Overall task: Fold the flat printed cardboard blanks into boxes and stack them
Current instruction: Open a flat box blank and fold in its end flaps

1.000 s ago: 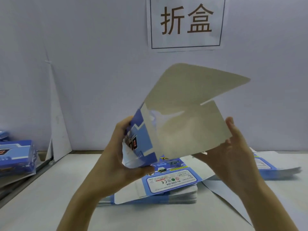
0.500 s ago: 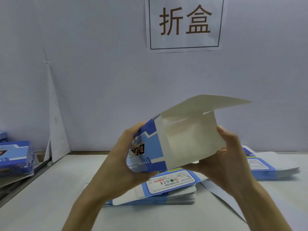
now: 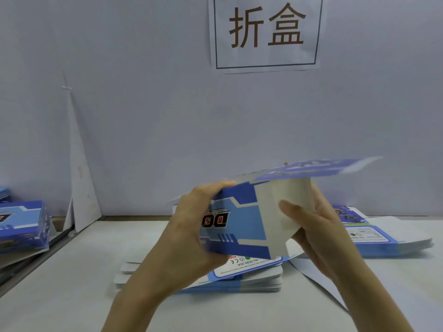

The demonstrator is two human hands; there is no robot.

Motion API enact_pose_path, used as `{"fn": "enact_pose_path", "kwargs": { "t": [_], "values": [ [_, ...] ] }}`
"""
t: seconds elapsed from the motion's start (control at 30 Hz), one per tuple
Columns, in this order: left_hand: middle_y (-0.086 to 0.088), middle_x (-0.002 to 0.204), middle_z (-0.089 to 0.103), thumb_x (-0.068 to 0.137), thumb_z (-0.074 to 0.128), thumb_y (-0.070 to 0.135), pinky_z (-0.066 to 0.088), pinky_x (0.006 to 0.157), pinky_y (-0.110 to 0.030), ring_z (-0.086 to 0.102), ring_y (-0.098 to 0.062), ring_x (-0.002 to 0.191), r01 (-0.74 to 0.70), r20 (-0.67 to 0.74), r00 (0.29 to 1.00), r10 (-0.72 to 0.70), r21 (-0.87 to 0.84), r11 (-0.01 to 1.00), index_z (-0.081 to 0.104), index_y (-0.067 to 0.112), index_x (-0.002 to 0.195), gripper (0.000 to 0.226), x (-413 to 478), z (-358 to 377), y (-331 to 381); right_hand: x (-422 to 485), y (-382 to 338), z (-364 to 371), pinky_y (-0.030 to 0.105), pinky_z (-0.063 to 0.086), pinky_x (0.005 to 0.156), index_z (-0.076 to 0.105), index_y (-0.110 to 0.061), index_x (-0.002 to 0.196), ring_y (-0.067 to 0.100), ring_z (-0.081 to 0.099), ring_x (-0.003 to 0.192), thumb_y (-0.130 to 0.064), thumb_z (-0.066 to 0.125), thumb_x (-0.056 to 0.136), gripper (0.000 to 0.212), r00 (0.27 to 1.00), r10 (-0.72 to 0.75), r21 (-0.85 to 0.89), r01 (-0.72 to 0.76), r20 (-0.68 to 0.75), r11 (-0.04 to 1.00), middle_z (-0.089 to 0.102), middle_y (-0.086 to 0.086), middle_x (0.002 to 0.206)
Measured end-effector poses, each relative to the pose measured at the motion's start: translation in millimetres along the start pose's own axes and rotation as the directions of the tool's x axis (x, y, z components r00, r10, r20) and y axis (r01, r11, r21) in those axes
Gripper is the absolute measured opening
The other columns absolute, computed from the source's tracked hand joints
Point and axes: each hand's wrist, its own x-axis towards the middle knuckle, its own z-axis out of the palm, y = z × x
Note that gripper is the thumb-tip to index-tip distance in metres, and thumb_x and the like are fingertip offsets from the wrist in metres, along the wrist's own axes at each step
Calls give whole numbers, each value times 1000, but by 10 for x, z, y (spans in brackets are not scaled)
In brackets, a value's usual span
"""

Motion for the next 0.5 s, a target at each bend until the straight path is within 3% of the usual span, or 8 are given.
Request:
{"fn": "enact_pose_path", "kwargs": {
  "t": [0.07, 0.17, 0.27, 0.37, 0.5],
  "values": [
    [21, 123, 49, 60, 86, 23, 41, 83, -4, 49, -7, 112, -37, -55, 998, 41, 69, 997, 37, 43, 128, 86, 22, -9, 21, -35, 48, -10, 25, 56, 61, 61, -23, 119, 14, 71, 81, -14, 57, 92, 29, 998, -30, 61, 33, -47, 998, 73, 2, 96],
    [19, 119, 52, 56, 89, 37, 43, 78, -2, 51, -3, 108, 39, -117, 993, -34, 47, 998, 38, 40, 126, 86, 21, -112, 2, -71, -4, -66, 33, 57, 77, 66, -28, 119, 21, 68, 104, -46, 76, 73, 51, 988, -8, 89, -6, 157, 996, 69, 5, 115],
    [11, 120, 56, 50, 84, 35, 45, 78, -5, 56, -5, 107, 112, -101, 989, -112, -7, 994, 42, 28, 127, 88, 9, -183, -45, -76, -70, -48, 41, 56, 83, 66, -23, 122, 24, 62, 114, -64, 66, 73, 64, 971, 54, 213, -105, 234, 971, 66, 9, 124],
    [11, 123, 56, 52, 83, 34, 46, 79, -5, 57, -5, 109, 94, -54, 994, -96, -40, 995, 43, 23, 128, 86, 7, -178, -37, -65, -49, -24, 40, 58, 75, 75, -24, 106, 20, 69, 101, -52, 52, 81, 44, 993, 55, 199, -74, 100, 977, 72, 6, 109],
    [10, 121, 56, 52, 82, 35, 44, 78, -3, 55, -7, 110, 91, -71, 993, -94, -34, 995, 44, 24, 125, 83, 8, -151, 1, -74, -62, -25, 32, 59, 66, 78, -23, 86, 16, 71, 82, -44, 55, 77, 33, 999, -23, 24, 22, 32, 999, 75, 4, 89]
  ]
}}
